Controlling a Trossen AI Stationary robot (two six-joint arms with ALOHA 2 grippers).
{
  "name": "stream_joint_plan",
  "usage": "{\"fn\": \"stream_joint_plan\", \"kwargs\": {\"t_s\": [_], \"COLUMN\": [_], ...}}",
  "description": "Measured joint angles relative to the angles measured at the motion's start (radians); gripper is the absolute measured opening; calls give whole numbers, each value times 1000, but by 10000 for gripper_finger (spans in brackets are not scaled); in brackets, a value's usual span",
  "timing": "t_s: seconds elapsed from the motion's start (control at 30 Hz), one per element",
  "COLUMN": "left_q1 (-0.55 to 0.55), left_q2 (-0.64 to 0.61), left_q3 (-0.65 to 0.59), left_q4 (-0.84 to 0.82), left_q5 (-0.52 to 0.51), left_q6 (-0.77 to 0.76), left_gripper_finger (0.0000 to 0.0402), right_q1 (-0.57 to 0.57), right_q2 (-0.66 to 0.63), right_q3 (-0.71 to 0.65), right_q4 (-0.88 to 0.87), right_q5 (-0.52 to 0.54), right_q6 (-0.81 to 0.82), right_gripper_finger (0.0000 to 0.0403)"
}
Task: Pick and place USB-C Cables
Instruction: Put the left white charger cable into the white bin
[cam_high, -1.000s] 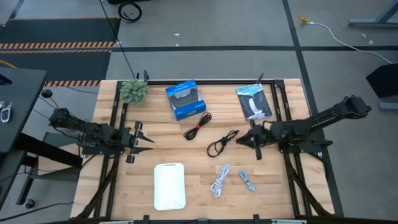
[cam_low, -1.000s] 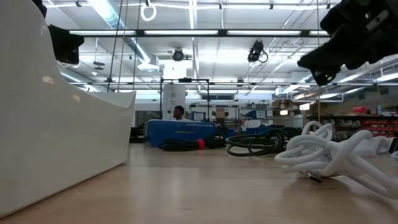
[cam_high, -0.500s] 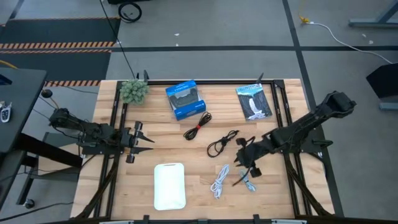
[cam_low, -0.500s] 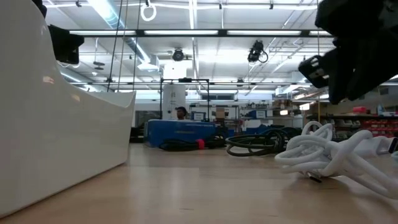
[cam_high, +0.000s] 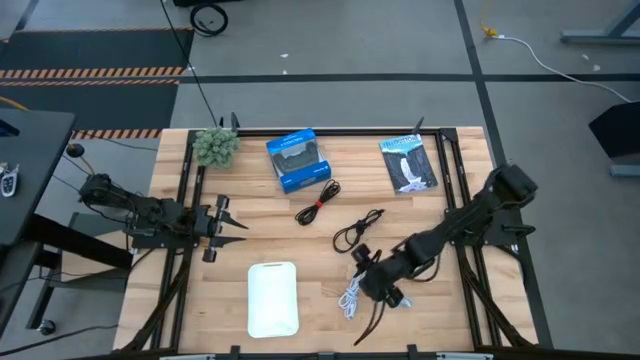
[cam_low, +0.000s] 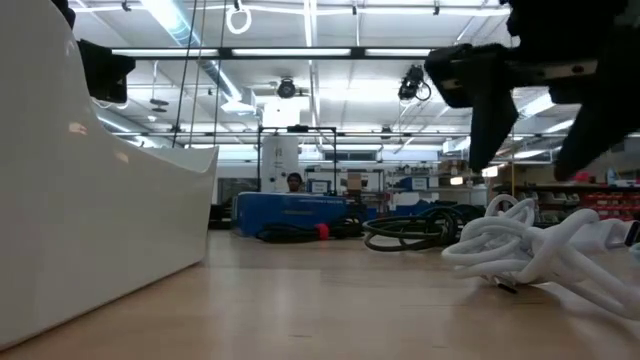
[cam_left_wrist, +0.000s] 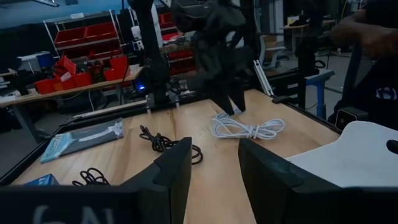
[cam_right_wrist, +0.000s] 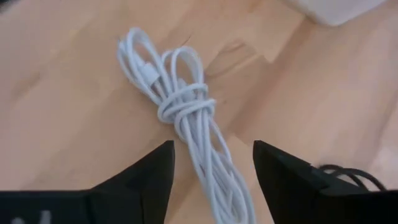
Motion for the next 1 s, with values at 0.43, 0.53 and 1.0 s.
{"fn": "stream_joint_plan", "kwargs": {"t_s": [0.43, 0.53, 1.0], "left_q1": [0, 0, 0], "left_q2": [0, 0, 0], "left_q3": [0, 0, 0], "left_q4": [0, 0, -1], "left_q5": [0, 0, 0], "left_q6": [0, 0, 0], "left_gripper_finger": [142, 142, 142], "right_q1": [0, -1, -1], "right_q2": [229, 245, 205], "right_q3": [212, 216, 217], "right_q4": [-196, -201, -154], "right_q5": [17, 38, 66], "right_q6": [-151, -186, -216], "right_gripper_finger": [171, 137, 21]}}
